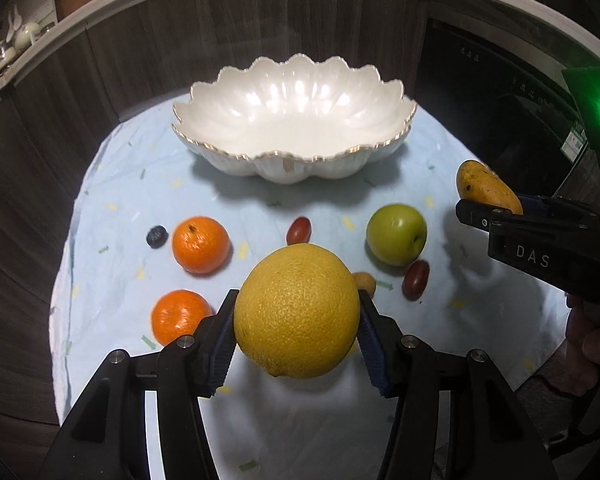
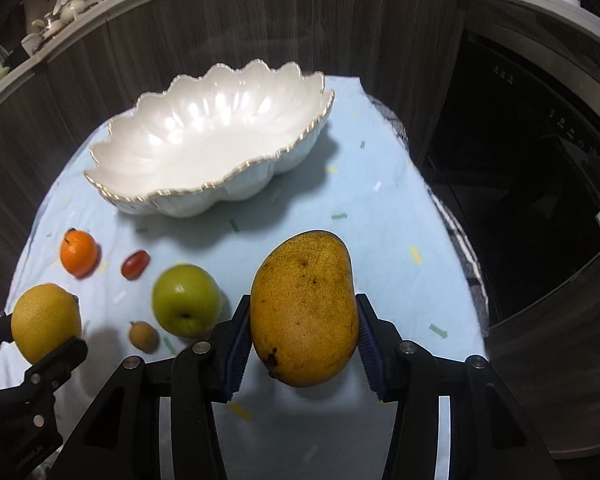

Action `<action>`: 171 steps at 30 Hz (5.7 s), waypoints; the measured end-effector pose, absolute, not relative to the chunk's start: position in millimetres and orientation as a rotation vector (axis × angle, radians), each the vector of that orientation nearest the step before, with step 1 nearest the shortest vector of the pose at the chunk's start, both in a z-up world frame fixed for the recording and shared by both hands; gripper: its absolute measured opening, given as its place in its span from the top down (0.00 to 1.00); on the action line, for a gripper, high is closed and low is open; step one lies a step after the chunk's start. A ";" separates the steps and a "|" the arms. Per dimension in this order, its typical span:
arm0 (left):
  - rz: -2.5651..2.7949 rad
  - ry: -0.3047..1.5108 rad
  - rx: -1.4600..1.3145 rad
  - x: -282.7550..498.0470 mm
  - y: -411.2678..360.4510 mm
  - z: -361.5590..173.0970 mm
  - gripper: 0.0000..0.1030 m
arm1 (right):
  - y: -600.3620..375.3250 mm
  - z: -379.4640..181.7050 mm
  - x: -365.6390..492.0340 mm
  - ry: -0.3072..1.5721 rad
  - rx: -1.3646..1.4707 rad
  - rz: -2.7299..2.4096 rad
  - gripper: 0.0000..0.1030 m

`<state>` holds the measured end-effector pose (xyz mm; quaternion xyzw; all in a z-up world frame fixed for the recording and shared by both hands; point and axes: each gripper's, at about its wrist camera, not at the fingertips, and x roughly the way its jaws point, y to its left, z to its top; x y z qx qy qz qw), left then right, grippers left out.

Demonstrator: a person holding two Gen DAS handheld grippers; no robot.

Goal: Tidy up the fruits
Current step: 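Close left tool on the grapefruit while right tool closes on the mango, then lift grapefruit with left tool while right tool carries mango over the white bowl, then open both tools to drop grapefruit and mango into the white bowl, then withdraw both tools from the bowl toward the remaining fruits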

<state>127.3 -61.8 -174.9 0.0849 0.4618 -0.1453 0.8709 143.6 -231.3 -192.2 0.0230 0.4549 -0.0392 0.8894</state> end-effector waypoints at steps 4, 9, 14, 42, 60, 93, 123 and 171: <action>-0.301 0.939 0.171 128.8 -61.4 -160.4 0.48 | -229.3 -177.2 142.0 0.920 0.051 -0.072 0.52; -0.303 0.909 0.168 133.1 -62.6 -145.7 0.48 | -228.9 -162.4 145.0 0.897 0.053 -0.065 0.52; -0.292 0.891 0.159 140.5 -60.7 -137.4 0.48 | -227.5 -152.6 149.3 0.879 0.050 -0.054 0.52; -0.210 0.818 0.080 242.0 -48.5 -123.0 0.48 | -221.7 -132.2 233.2 0.790 0.021 -0.043 0.52; -0.212 0.842 0.089 318.1 -49.2 -149.4 0.47 | -218.4 -157.6 307.3 0.840 -0.008 -0.019 0.53; -0.142 0.868 0.122 320.7 -44.7 -147.4 0.25 | -209.9 -157.1 307.9 0.848 -0.069 -0.019 0.29; -0.118 0.816 0.135 241.0 -36.3 -109.7 0.22 | -201.1 -128.8 234.0 0.793 -0.022 0.005 0.29; -0.353 0.907 0.284 95.9 -99.9 -168.5 0.23 | -202.2 -193.8 120.1 0.914 -0.171 0.282 0.29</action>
